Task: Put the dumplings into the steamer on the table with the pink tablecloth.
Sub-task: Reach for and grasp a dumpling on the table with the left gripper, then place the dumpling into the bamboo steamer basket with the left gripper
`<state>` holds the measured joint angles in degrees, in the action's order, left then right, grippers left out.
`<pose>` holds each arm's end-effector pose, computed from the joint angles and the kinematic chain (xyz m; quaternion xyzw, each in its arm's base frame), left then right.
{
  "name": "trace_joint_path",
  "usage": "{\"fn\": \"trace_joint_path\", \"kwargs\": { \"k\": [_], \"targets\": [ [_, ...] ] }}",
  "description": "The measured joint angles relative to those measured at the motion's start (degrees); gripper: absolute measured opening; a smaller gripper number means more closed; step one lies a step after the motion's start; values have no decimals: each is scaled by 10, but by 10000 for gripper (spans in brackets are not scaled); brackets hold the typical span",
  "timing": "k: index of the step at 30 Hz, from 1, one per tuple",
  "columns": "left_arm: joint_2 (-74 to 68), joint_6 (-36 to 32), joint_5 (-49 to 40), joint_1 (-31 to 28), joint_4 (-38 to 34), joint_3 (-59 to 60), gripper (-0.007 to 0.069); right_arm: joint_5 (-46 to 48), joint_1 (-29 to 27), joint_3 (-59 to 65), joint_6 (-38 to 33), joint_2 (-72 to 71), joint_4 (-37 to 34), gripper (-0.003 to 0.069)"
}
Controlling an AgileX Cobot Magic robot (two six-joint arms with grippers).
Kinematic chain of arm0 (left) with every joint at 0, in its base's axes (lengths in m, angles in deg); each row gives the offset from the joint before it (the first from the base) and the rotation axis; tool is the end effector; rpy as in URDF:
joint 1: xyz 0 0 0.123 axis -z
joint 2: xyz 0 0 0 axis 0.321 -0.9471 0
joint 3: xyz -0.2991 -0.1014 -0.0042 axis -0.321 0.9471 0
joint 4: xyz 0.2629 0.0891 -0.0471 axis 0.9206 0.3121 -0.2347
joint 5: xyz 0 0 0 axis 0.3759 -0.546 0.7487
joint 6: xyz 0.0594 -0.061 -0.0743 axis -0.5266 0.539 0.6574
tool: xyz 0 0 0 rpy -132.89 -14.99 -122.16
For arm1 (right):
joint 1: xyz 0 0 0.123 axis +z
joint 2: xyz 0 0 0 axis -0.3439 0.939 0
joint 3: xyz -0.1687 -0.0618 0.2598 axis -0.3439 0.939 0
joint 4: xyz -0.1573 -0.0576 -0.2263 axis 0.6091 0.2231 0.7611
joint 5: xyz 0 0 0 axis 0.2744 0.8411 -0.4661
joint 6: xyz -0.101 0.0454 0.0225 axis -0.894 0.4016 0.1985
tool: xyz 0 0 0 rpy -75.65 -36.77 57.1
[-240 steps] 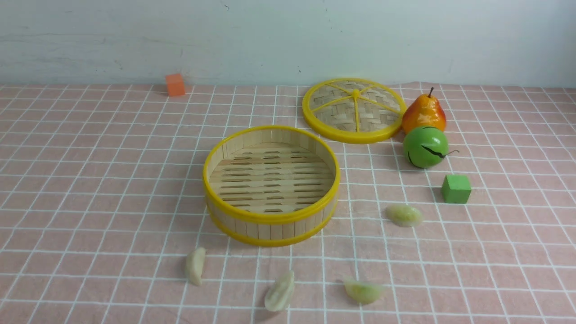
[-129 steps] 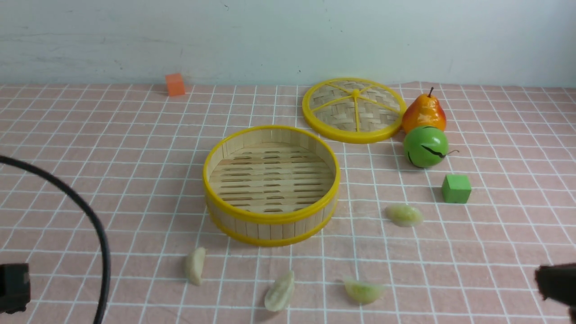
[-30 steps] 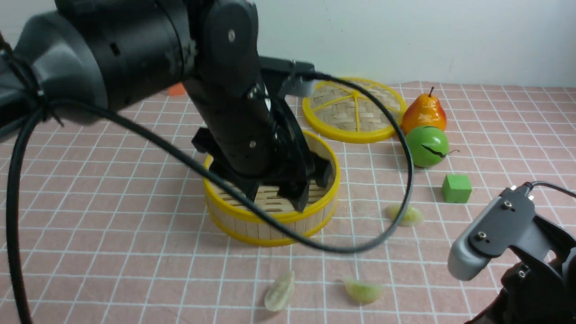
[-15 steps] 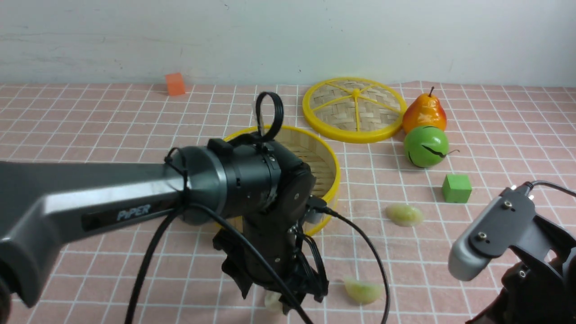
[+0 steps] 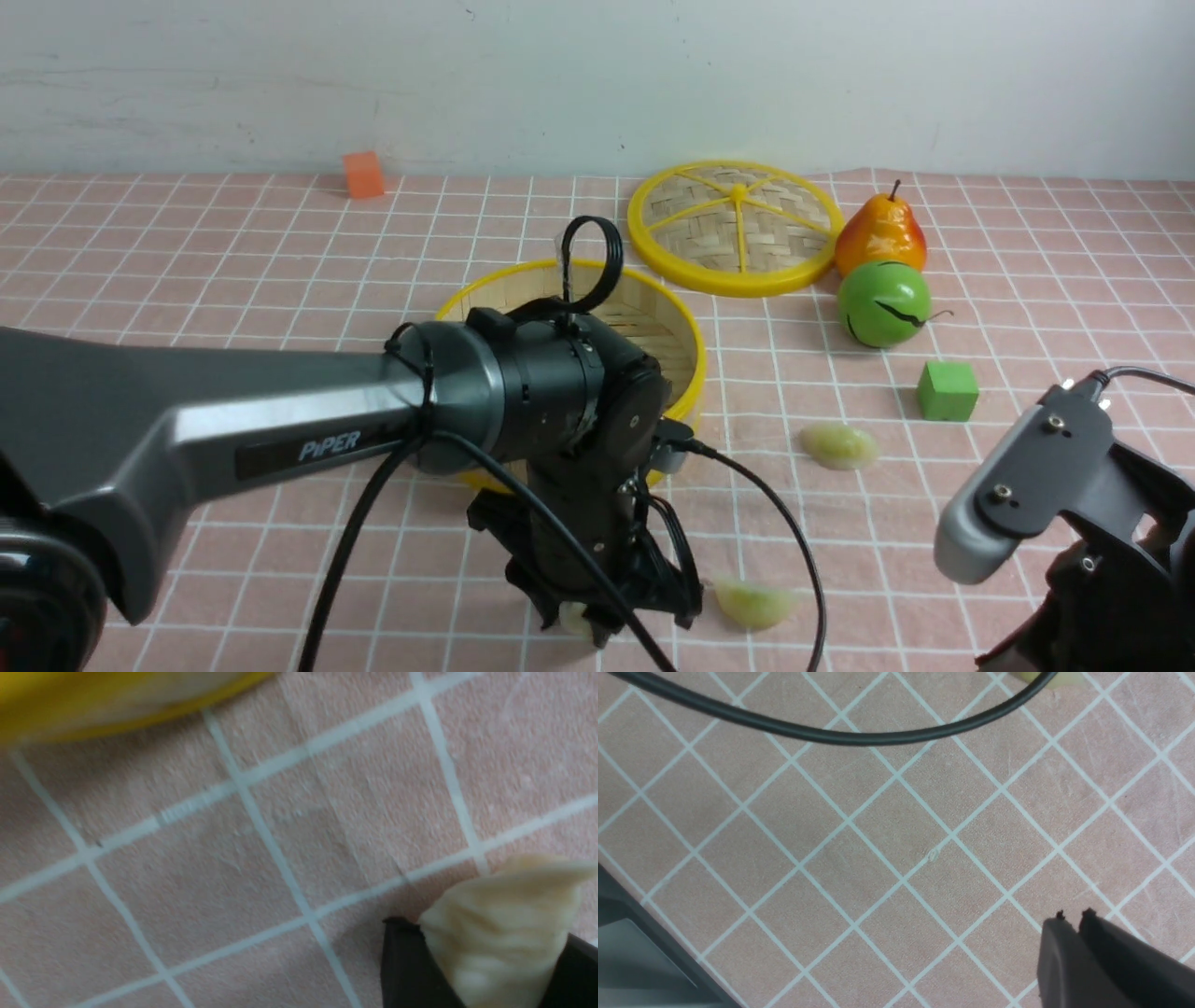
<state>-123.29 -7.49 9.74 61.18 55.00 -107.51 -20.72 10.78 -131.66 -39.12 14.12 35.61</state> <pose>0.3301 -0.2923 0.1570 0.2240 0.9712 -0.0089 0.0806 0.1774 0.1246 0.2743 -0.3441 0.9092 0.1104 0.2067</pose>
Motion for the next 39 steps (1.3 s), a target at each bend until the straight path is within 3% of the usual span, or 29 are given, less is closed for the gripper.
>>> {"fn": "trace_joint_path", "kwargs": {
  "k": [6, 10, 17, 23, 29, 34, 39],
  "targets": [
    [21, 0, -62, -2, 83, -106, 283, -11, 0, 0, 0, 0, 0, 53],
    [24, 0, -77, -18, 97, -162, 283, -11, 0, 0, 0, 0, 0, 55],
    [-3, 11, -57, -133, 41, -250, 283, -11, 0, 0, 0, 0, -41, 65],
    [-55, 28, -11, -188, -5, -255, 283, -11, 0, 0, 0, 0, -59, 74],
    [-103, 21, 4, -194, -11, -257, 287, -11, 0, 0, 0, 0, -59, 84],
    [-120, 20, 10, -194, -13, -258, 388, -10, 0, 0, 0, 0, -49, 103],
    [-118, 20, -29, -194, -3, -284, 428, 24, 0, -11, 5, 5, -10, 143]
  ]
}}
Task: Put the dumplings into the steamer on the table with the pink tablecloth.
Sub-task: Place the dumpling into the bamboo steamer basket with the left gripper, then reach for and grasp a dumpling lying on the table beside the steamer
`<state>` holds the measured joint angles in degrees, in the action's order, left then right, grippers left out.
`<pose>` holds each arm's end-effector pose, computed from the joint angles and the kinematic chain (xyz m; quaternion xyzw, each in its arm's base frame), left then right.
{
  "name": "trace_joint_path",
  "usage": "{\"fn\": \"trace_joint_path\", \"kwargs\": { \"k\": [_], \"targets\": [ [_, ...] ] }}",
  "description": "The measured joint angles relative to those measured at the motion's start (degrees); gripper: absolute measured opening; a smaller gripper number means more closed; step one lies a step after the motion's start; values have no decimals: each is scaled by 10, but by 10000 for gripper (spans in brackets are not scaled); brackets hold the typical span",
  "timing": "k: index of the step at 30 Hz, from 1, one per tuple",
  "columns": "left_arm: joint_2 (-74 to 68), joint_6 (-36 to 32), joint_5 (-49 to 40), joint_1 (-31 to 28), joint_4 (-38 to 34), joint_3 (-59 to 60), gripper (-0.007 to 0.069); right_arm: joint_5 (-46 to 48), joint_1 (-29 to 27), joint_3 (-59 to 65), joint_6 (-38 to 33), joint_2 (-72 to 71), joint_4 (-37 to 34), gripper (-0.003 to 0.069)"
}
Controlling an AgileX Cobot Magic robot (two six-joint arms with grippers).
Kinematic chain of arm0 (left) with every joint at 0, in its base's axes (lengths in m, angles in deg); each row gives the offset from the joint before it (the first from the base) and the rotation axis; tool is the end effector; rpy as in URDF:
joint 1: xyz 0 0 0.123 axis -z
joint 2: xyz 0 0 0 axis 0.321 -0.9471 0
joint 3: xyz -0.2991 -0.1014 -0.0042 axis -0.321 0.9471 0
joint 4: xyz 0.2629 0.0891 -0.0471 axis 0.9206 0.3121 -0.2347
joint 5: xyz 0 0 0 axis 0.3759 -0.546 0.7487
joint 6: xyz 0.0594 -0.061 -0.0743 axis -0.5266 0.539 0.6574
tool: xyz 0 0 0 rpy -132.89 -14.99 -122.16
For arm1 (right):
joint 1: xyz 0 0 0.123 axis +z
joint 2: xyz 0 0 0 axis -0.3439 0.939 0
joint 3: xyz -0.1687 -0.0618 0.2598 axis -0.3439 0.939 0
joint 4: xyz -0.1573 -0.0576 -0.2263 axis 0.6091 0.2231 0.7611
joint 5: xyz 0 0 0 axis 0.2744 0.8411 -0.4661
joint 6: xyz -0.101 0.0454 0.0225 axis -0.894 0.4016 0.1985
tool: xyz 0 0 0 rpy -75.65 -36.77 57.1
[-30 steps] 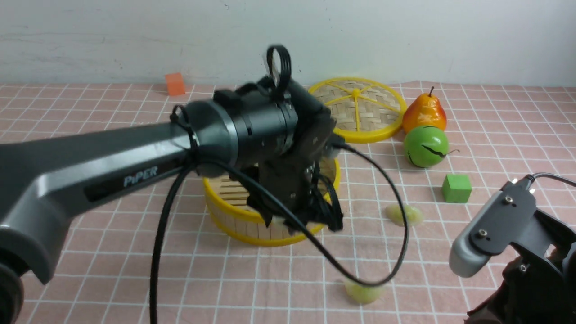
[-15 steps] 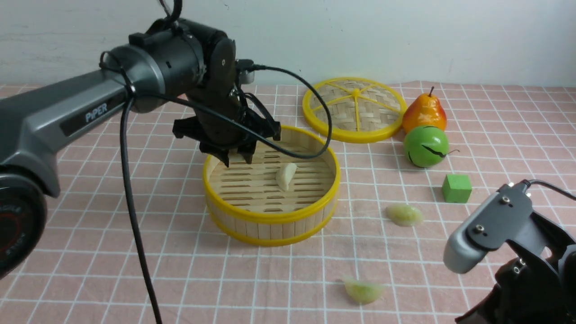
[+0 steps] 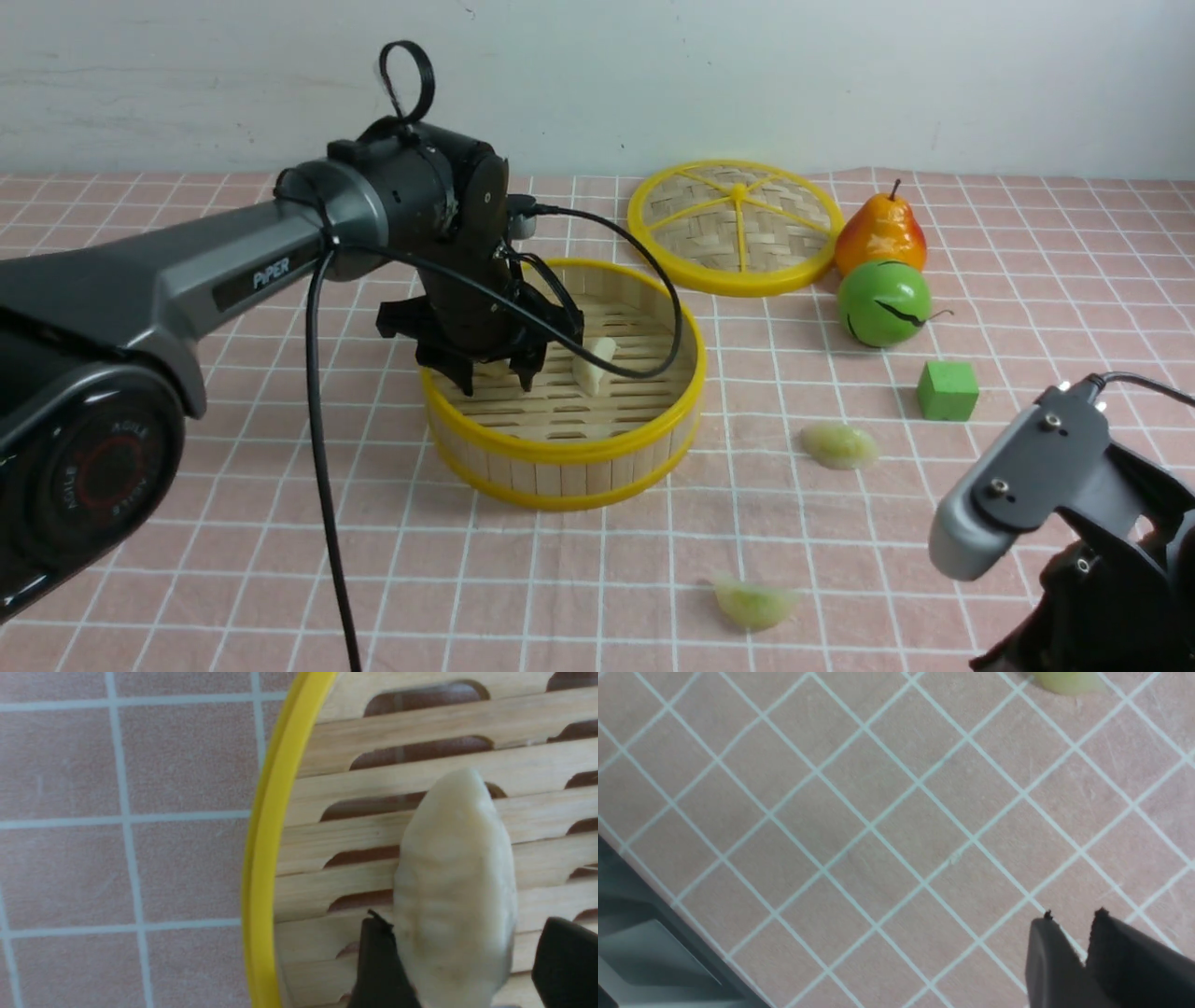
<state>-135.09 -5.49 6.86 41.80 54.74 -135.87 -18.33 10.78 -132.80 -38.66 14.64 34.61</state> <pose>0.5009 -0.2058 0.2012 0.0327 0.9802 -0.0398 0.1910 0.1763 0.1264 0.2772 -0.3401 0.9134 0.1180 0.1899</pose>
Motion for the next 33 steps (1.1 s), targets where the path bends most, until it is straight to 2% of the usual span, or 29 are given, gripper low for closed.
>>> {"fn": "trace_joint_path", "kwargs": {
  "k": [5, 9, 14, 15, 16, 17, 21, 26, 29, 31, 33],
  "targets": [
    [50, -3, -62, 0, -7, -67, 422, 33, 0, -71, 8, 40, 40, 185],
    [117, -30, -89, 0, -38, -93, 386, 34, 0, -139, -5, 88, 58, 232],
    [246, -74, -117, 1, -75, -86, 248, 15, 0, -209, -73, 187, 59, 365],
    [291, -84, -118, 1, -77, -66, 176, 0, 0, -218, -100, 222, 48, 416],
    [297, -85, -117, 1, -77, -63, 168, -2, 0, -218, -104, 222, 46, 423],
    [343, -90, -114, 1, -77, -34, 104, -17, 0, -220, -135, 251, 34, 470],
    [458, -93, -82, 1, -70, 63, -14, -42, 0, -221, -227, 321, 1, 547],
    [547, -93, -72, 1, -54, 184, -14, -77, 0, -221, -291, 385, -28, 560],
    [581, -93, -88, 1, -49, 247, -14, -102, 0, -221, -298, 412, -37, 558],
    [602, -93, -94, 1, -49, 292, -14, -114, 0, -221, -298, 429, -40, 538],
    [630, -93, -94, 1, -48, 335, -14, -116, 0, -221, -298, 443, -41, 486]
  ]
}}
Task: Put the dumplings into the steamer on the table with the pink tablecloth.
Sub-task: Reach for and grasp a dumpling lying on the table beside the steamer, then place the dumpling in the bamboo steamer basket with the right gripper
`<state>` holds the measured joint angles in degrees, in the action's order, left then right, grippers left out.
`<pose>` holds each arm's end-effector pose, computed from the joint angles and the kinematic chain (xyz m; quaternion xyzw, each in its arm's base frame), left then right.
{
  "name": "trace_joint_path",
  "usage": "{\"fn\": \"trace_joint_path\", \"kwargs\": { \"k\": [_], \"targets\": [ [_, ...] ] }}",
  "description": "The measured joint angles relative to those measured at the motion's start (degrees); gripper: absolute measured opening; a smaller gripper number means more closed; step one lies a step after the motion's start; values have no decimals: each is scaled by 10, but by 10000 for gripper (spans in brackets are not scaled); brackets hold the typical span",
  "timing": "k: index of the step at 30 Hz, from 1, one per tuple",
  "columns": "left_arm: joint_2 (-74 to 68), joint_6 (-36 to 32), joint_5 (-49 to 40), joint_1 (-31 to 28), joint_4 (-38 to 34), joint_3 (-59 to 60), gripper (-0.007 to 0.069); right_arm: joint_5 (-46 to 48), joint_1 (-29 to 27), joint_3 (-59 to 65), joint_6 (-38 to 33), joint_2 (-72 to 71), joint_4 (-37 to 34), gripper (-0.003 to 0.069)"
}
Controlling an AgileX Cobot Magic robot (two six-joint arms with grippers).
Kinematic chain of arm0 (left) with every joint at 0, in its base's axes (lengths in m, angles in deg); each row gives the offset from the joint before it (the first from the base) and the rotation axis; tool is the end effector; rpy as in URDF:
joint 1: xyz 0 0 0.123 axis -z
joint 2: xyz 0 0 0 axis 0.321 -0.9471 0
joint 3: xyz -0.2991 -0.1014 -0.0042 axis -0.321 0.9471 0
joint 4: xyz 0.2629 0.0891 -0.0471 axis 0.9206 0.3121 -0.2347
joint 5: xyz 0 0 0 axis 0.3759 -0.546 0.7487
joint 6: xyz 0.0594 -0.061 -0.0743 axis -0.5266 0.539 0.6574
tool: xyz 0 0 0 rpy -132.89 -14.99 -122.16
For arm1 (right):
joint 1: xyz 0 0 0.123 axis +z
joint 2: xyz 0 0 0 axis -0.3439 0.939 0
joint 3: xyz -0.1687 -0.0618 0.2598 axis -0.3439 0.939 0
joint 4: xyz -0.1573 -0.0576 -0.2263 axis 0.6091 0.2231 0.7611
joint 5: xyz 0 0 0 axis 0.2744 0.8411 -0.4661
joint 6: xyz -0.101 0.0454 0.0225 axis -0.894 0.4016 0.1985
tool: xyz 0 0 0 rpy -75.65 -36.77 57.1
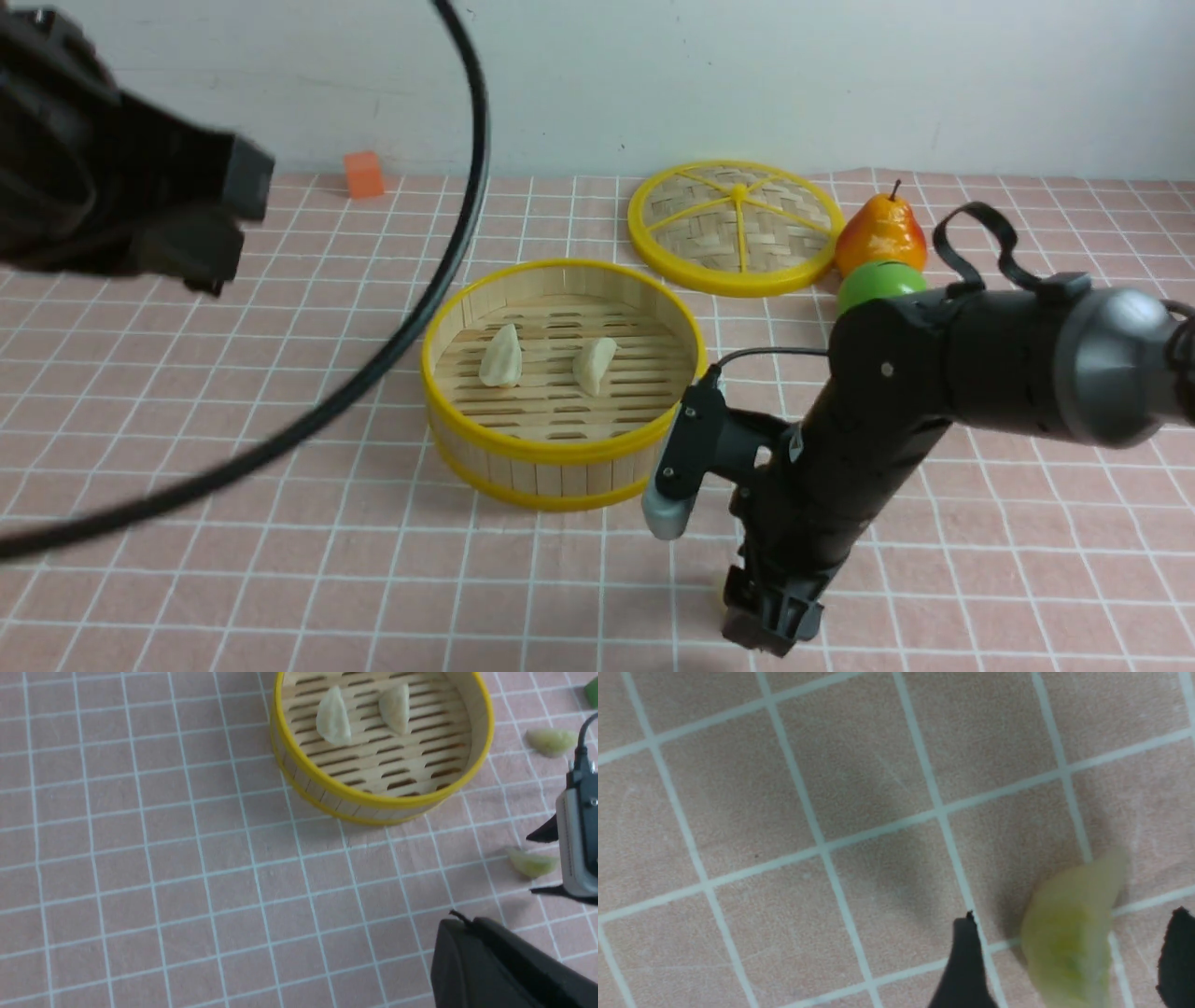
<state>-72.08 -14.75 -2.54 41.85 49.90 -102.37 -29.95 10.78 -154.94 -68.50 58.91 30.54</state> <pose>0.2187 -0.0944 0.4378 0.0918 0.9282 -0.1121 0.3427 0.3326 0.2226 0.1604 -0.5327 0.8325 0.0868 0.1253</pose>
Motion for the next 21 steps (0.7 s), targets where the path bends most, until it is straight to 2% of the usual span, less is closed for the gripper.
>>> {"fn": "trace_joint_path", "kwargs": {
  "k": [2, 5, 7, 10, 14, 18, 21],
  "targets": [
    [29, 0, 0, 0, 0, 36, -14, 0, 0, 0, 0, 10, -1, 411],
    [76, 0, 1, 0, 0, 87, -14, -2, 0, 0, 0, 15, -1, 237],
    [110, 0, 1, 0, 1, 118, -14, 3, 0, -5, 1, 15, -1, 199],
    [144, 0, 0, 0, 1, 143, -14, 19, 0, -17, 14, 12, 0, 209],
    [222, 0, -23, 0, 5, 171, -14, 76, 5, -98, 89, -15, 10, 209],
    [277, 0, -40, 0, 5, 180, -14, 120, 27, -223, 167, -15, 12, 209],
    [300, 0, -43, 0, 5, 189, -14, 133, 49, -304, 200, 9, 25, 209]
  ]
}}
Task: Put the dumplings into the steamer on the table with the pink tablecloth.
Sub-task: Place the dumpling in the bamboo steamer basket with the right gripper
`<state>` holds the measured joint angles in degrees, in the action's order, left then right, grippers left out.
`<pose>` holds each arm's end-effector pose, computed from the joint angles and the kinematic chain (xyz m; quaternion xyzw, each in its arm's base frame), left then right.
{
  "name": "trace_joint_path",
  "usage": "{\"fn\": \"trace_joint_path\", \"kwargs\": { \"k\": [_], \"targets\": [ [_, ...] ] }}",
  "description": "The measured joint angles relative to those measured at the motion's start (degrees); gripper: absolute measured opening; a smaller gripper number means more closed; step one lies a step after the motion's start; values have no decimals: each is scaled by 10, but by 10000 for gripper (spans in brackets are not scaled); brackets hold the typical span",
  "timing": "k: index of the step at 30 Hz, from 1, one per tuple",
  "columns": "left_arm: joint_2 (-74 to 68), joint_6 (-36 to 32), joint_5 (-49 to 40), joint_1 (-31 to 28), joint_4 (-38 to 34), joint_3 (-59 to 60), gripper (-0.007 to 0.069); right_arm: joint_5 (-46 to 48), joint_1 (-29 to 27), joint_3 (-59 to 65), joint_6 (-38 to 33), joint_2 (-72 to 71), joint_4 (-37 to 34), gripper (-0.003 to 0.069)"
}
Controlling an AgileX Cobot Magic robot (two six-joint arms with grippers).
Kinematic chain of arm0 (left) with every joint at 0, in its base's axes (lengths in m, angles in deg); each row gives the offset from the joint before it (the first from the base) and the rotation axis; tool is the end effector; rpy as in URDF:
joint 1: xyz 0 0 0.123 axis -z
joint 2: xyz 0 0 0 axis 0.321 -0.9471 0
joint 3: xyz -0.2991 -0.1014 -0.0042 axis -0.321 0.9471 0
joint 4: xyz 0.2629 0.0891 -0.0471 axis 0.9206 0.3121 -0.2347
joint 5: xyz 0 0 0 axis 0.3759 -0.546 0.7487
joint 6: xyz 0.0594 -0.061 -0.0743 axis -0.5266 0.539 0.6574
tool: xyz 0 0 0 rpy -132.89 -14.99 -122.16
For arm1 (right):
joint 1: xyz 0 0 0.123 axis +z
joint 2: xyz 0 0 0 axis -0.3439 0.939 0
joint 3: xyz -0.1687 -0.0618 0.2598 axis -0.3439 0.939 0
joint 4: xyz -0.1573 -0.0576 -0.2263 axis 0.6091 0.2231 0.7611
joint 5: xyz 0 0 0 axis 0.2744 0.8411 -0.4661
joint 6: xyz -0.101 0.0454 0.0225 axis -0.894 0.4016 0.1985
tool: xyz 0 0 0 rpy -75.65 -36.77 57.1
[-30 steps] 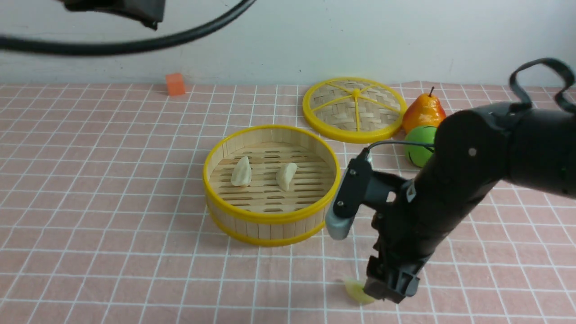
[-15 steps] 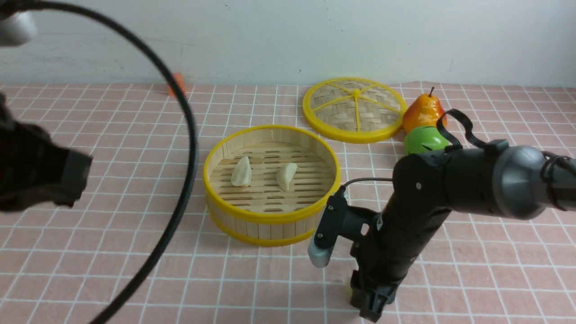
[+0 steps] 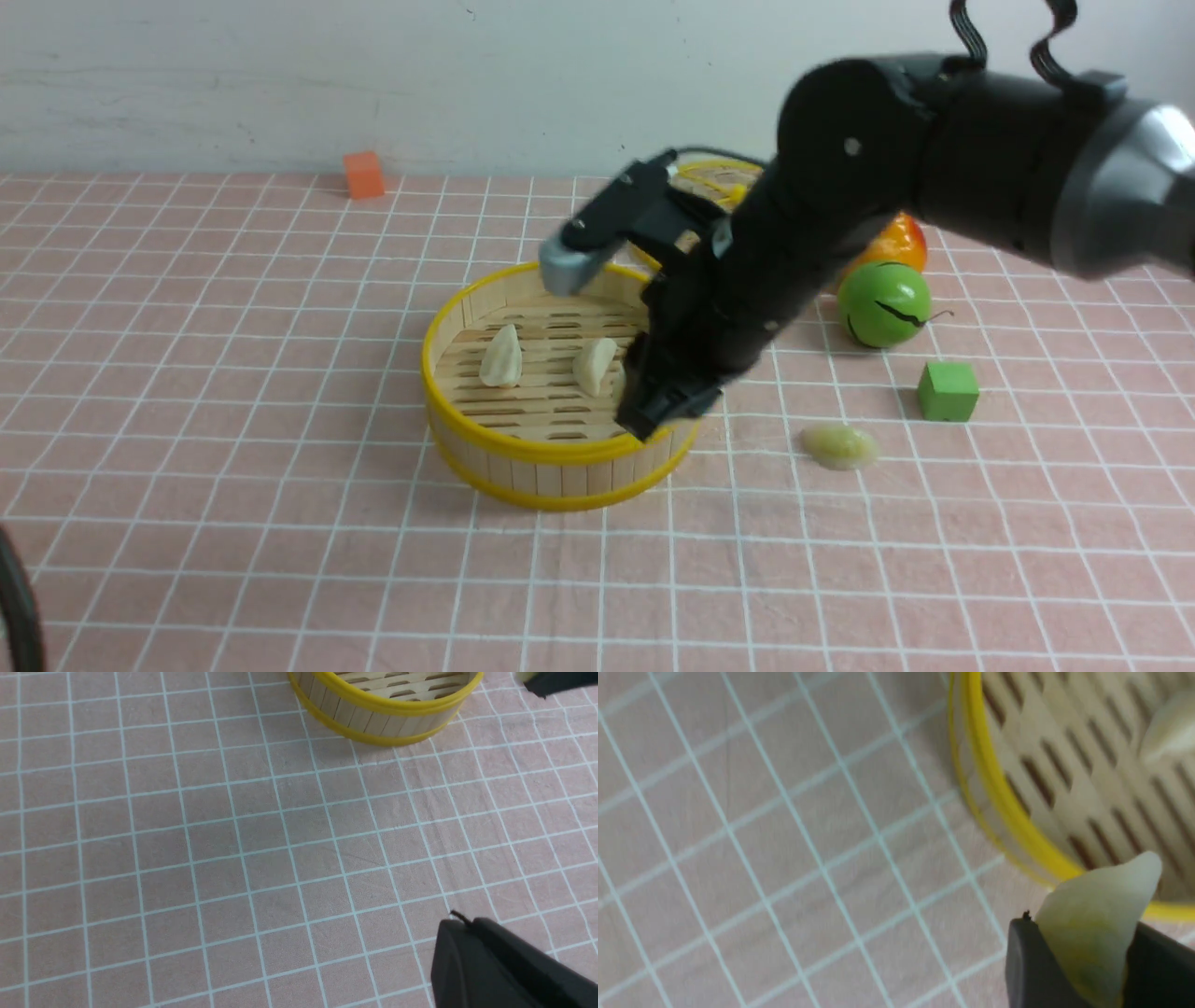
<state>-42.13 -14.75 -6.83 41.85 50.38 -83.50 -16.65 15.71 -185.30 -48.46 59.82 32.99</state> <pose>0.0806 -0.0345 0.4057 0.0898 0.9053 -0.1245 0.3960 0.3699 0.2928 0.3077 -0.4502 0.8501 0.1305 0.2402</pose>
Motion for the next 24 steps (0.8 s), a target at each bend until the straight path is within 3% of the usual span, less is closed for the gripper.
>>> {"fn": "trace_joint_path", "kwargs": {
  "k": [8, 16, 19, 22, 24],
  "targets": [
    [16, 0, -20, 0, 0, 15, -14, -4, 31, -192, 120, 156, 74, 209],
    [16, 0, -27, 0, 17, 18, -14, -13, 31, -240, 166, 264, 122, 211],
    [16, 0, -27, 0, 19, 18, -14, -14, 31, -240, 166, 277, 123, 255],
    [16, 0, -27, 0, 19, 18, -14, -13, 31, -242, 167, 273, 124, 365],
    [16, 0, -27, 0, 19, 18, -14, -7, 31, -244, 167, 269, 124, 397]
  ]
}}
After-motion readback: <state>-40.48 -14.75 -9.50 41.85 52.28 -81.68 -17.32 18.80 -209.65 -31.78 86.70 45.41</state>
